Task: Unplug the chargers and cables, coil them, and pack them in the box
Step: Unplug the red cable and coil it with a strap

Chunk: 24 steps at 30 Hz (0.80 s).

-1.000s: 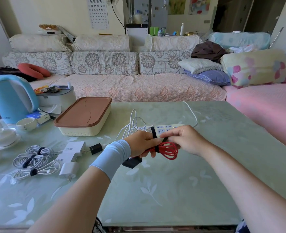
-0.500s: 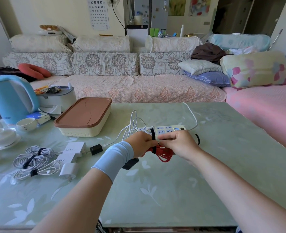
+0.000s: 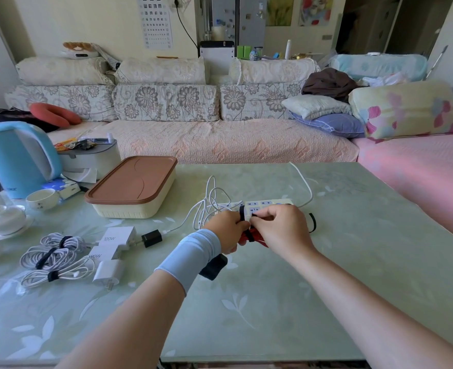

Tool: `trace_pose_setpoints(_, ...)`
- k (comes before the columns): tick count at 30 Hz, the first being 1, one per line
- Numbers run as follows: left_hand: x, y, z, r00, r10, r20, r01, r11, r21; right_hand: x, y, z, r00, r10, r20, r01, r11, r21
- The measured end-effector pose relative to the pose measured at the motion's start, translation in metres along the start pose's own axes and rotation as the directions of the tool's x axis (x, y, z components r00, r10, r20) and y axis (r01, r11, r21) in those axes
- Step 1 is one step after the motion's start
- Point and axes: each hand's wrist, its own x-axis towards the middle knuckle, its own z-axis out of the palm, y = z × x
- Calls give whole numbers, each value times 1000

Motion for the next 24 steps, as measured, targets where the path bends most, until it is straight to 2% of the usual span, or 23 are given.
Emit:
trace_pose_setpoints(3,-3,6,1,993,-120,15,121,971,-207,-2,1,2,984,-171,-45,168,984,-56)
trace_pose_setpoints(6,-2,5,-2,981,-188,37,189,919,-346,-3,2,3,899,-436,-30,425,889,-168)
trace_pose_setpoints(8,-1,2,-6,974,-217,61,224,897,-380,-1,5,4,840,-543,1,537,829,-155)
trace_pose_setpoints(11,-2,0,-12,975,-215,57,221,911,-348,3,8,6,787,-615,51,617,782,-84)
trace_pose_setpoints(13,-3,-1,-13,979,-202,43,204,918,-341,5,10,7,769,-634,77,638,768,-50)
trace_pose_setpoints(16,0,-6,-15,980,-198,3,179,878,-444,7,13,10,798,-596,91,595,803,40)
trace_pose_setpoints(19,6,-14,-13,989,-108,-101,72,948,-310,6,15,13,846,-517,128,499,853,152)
trace_pose_setpoints(21,7,-16,-13,987,-102,-126,63,958,-281,4,15,14,864,-480,150,453,872,182)
trace_pose_setpoints(22,7,-17,-13,986,-111,-126,70,952,-297,3,14,13,870,-467,161,438,880,183)
trace_pose_setpoints(24,5,-15,-16,981,-176,-82,123,889,-441,3,12,11,878,-436,195,403,896,189)
